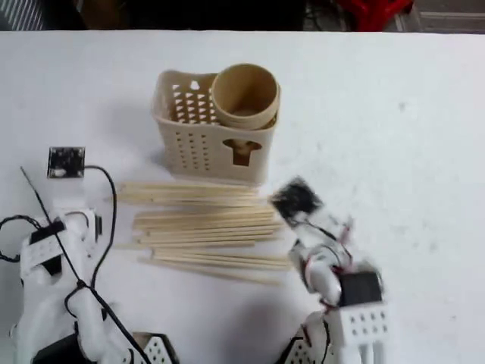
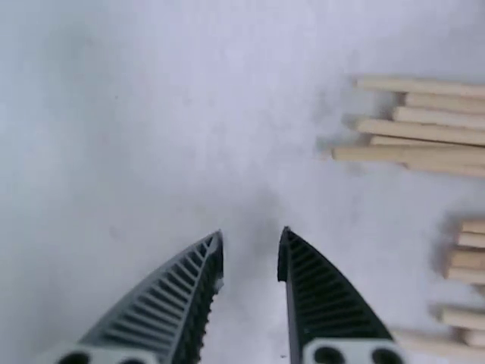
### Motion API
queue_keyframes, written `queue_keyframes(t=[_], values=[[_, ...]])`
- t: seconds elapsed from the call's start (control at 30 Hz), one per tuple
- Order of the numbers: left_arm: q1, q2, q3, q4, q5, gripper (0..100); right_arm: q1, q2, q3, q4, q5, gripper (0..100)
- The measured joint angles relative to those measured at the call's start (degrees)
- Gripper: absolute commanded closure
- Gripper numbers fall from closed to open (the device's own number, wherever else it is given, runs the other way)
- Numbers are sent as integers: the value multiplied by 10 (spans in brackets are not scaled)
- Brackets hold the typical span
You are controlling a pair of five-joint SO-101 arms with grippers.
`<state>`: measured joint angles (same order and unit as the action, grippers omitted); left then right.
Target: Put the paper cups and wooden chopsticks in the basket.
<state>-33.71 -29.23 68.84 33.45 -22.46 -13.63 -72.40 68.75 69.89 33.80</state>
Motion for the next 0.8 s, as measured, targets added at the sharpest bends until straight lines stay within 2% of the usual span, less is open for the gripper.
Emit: queue_keyframes(t=[0.2,0.3,0.43,0.8], values=[[1,3,6,-23,0,871,-186,232,-74,-69,3,860],[0,4,7,-25,0,871,-267,305,-81,-124,3,859],[-1,4,14,-25,0,871,-352,378,-97,-132,33,859],[-1,5,20,-29,0,871,-353,583,-198,-202,77,861]])
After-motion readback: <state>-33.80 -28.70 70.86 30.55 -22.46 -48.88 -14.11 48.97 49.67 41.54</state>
